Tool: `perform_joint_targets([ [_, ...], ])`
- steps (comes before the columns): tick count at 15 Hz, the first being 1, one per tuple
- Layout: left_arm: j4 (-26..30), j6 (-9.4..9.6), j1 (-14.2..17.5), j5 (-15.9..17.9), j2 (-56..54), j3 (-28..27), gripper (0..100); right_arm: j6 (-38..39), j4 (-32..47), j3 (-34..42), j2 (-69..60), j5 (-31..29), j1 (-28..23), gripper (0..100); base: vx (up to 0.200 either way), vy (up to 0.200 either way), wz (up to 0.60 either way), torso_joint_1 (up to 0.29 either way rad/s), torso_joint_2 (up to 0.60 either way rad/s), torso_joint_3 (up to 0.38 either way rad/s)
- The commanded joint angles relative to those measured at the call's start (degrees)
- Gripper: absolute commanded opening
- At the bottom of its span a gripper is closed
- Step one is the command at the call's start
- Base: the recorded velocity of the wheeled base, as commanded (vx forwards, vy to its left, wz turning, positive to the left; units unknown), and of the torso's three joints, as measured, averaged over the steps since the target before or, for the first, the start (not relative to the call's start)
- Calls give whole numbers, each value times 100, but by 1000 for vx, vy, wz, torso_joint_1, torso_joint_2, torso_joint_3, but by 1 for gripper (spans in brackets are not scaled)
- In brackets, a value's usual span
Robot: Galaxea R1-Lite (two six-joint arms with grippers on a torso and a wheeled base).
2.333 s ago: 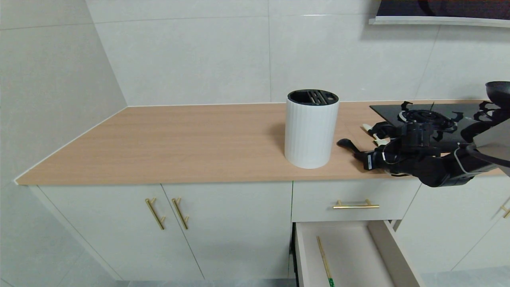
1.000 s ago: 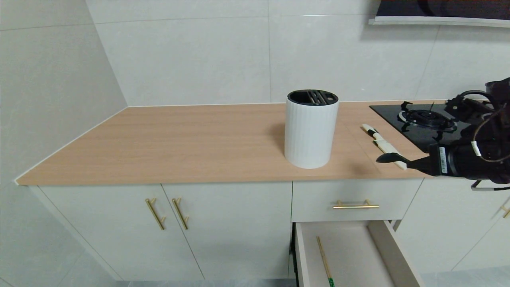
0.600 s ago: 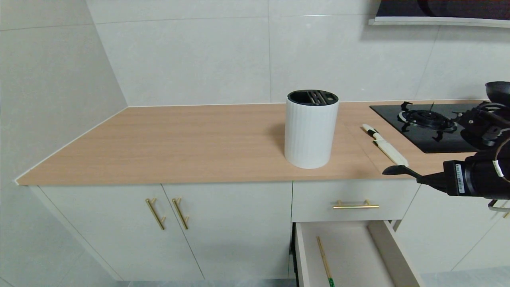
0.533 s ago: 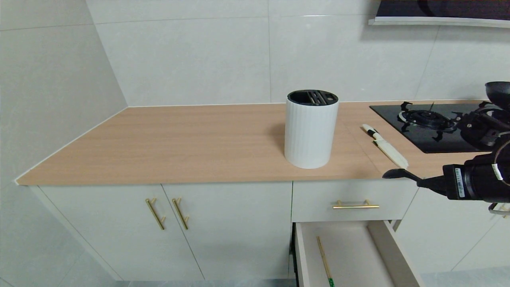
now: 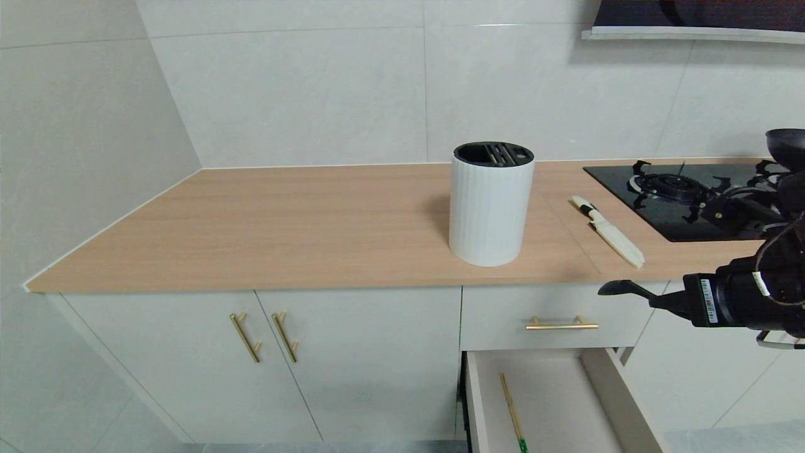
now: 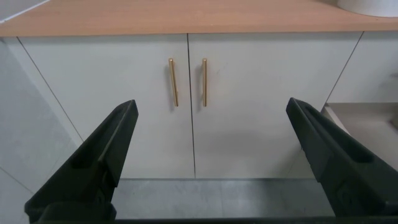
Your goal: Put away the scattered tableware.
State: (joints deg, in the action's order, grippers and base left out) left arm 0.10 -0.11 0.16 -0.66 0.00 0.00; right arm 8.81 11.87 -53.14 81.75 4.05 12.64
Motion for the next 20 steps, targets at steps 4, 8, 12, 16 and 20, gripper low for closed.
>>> perform_joint_targets([
  [4, -1, 2, 2, -4, 0, 0, 100, -38, -159, 172, 166, -9, 72, 0, 0, 0, 0, -18, 47, 29],
  [8, -1, -7, 2, -4, 0, 0, 100, -46, -159, 190, 201, -9, 98, 0, 0, 0, 0, -170, 414, 240],
  [12, -1, -7, 2, -4, 0, 0, 100, -46, -159, 199, 245, -9, 98, 0, 0, 0, 0, -196, 489, 284],
  [16, -1, -7, 2, -4, 9, 0, 100, -46, -159, 199, 271, -9, 107, 0, 0, 0, 0, -174, 476, 303],
  [20, -1, -7, 2, -4, 0, 0, 100, -46, -159, 225, 298, -9, 107, 0, 0, 0, 0, -151, 459, 301],
])
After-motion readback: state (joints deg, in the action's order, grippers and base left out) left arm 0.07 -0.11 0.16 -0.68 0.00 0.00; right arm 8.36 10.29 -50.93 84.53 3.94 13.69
